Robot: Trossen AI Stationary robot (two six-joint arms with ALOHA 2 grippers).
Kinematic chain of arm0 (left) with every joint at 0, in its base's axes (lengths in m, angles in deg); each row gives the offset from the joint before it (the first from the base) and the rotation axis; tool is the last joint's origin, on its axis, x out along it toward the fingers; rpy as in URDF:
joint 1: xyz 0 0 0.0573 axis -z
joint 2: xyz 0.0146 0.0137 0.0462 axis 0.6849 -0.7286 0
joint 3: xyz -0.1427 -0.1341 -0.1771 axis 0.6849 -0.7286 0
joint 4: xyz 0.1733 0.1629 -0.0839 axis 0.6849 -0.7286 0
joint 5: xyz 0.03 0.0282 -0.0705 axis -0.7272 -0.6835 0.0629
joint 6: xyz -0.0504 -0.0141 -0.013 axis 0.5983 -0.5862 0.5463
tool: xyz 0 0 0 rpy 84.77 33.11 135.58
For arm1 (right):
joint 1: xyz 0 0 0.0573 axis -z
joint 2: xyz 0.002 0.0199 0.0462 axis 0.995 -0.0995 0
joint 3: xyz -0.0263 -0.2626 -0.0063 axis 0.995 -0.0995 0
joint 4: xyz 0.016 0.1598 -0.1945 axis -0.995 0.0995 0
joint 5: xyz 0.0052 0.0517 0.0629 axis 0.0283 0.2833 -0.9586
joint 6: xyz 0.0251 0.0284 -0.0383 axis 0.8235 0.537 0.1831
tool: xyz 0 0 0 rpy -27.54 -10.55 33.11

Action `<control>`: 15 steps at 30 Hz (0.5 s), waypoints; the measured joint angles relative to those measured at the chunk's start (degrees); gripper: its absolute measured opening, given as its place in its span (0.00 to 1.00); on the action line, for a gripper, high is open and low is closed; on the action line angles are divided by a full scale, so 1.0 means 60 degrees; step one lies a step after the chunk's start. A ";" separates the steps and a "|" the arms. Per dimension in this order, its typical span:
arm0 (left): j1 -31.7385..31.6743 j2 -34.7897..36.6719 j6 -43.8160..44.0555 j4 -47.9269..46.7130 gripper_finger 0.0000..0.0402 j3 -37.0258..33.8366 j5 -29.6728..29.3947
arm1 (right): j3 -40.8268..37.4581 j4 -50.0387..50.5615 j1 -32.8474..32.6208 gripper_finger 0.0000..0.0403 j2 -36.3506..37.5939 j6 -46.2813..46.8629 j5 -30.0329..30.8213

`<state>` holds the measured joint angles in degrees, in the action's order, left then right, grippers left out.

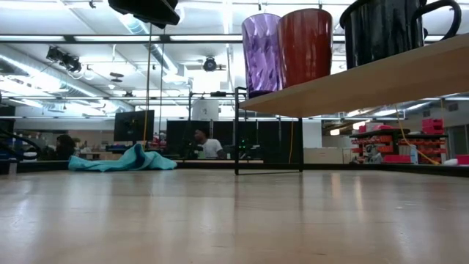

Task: Stack small to large cups/mugs on shelf
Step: Adjust the black mugs on the shelf

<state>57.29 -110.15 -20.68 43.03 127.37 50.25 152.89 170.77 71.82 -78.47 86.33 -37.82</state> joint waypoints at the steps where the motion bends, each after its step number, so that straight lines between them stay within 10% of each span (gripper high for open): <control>1: -0.0003 0.0000 -0.0001 0.0001 0.07 0.0000 0.0000 | 0.0000 0.0003 0.0016 0.55 -0.0027 -0.0028 0.0002; 15: -0.0003 -0.0036 -0.0001 0.0068 0.06 0.0004 -0.0040 | -0.0732 -0.0525 0.0183 0.53 -0.0404 -0.0195 0.0379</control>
<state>57.27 -110.37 -20.69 43.43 127.39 50.00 148.50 167.62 72.91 -80.89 85.16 -35.54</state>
